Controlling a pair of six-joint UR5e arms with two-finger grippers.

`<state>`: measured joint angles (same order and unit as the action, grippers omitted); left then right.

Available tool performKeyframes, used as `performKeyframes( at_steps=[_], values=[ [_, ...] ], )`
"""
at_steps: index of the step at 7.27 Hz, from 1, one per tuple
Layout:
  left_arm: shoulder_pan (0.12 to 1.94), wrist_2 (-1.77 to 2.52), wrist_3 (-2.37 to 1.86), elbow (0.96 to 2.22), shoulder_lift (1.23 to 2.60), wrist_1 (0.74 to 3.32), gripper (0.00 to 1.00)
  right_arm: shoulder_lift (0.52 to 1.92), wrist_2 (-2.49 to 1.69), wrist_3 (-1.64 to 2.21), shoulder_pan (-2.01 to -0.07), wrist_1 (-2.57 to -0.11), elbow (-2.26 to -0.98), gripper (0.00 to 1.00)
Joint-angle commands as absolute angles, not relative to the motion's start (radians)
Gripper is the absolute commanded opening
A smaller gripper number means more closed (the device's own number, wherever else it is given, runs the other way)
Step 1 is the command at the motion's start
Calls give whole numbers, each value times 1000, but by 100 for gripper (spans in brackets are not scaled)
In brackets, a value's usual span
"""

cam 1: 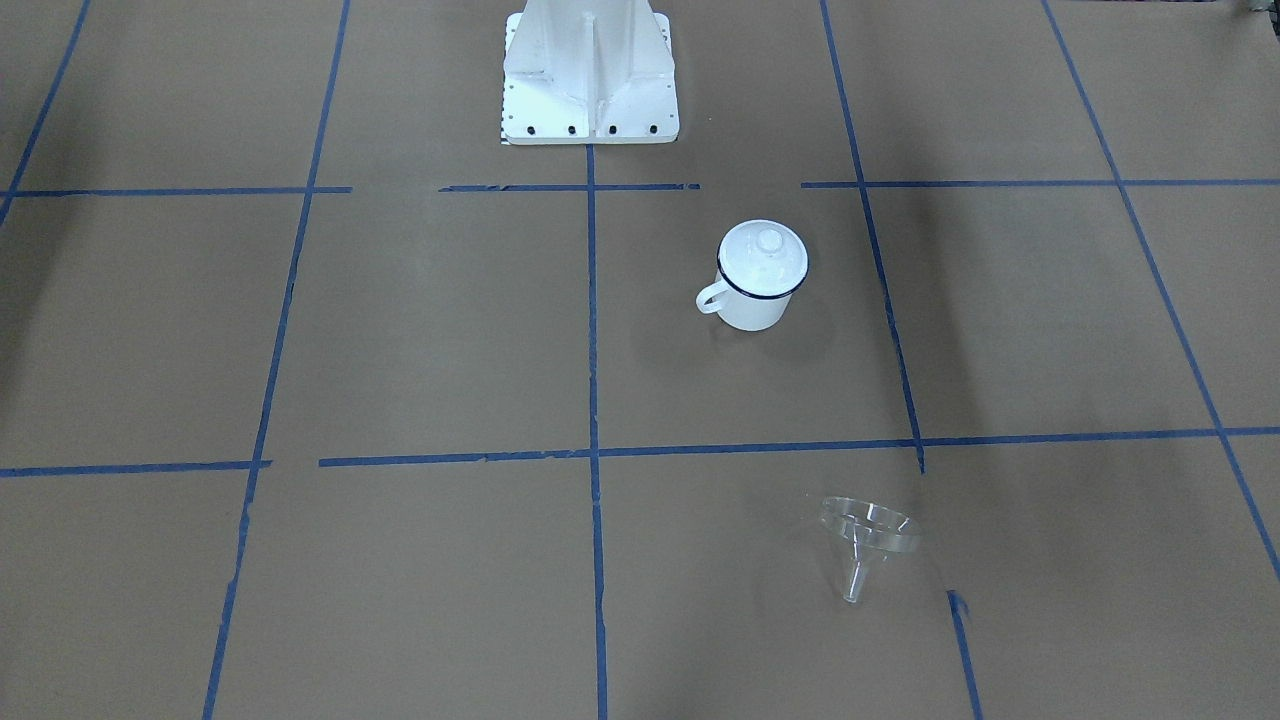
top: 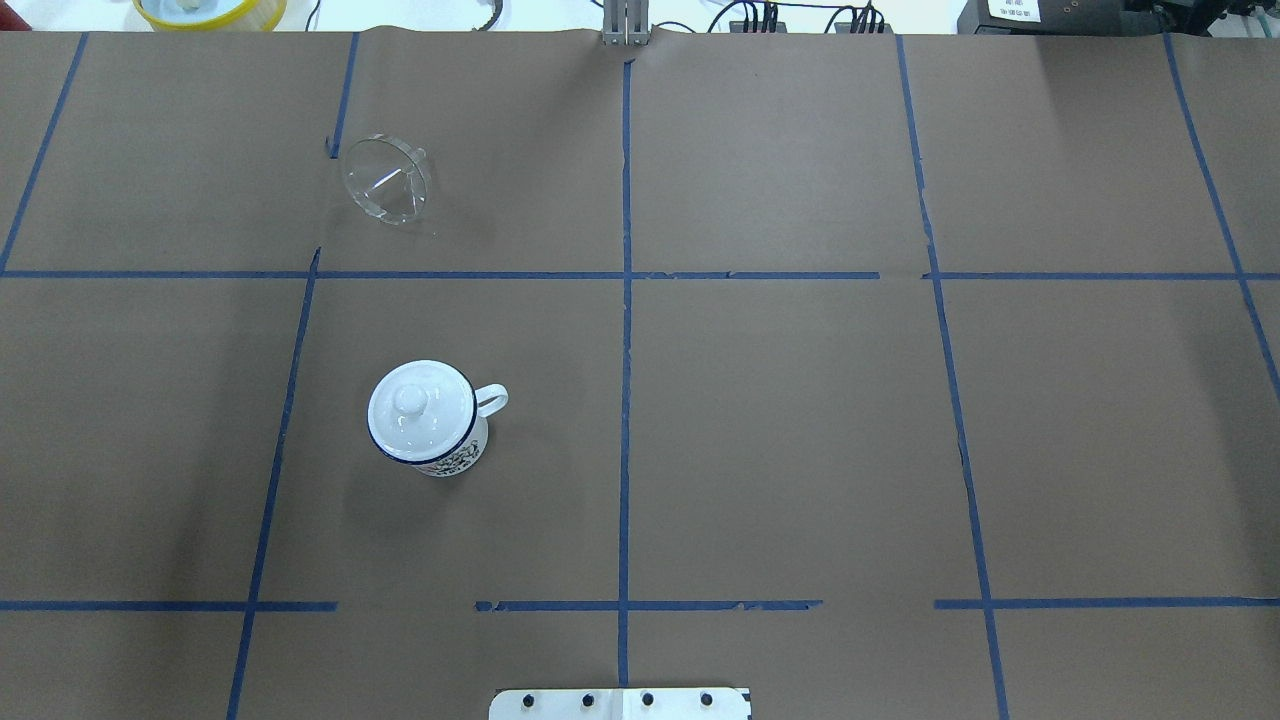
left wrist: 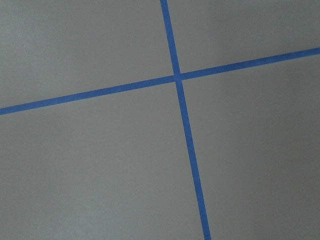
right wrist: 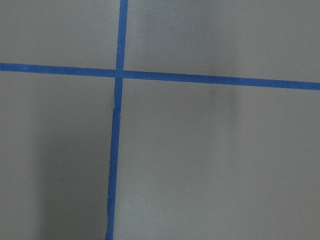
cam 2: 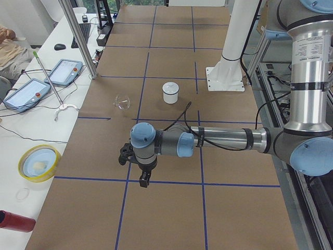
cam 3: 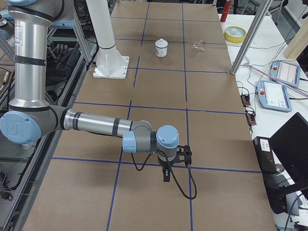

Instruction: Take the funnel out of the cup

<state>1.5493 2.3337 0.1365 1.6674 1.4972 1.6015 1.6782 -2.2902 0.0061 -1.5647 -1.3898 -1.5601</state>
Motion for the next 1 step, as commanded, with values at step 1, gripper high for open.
performKeyframes(
  at_steps=[1],
  values=[
    [1549, 2333, 137, 1667, 1497, 1601, 100, 1678, -2290, 6, -1565, -1390, -1560, 100]
  ],
)
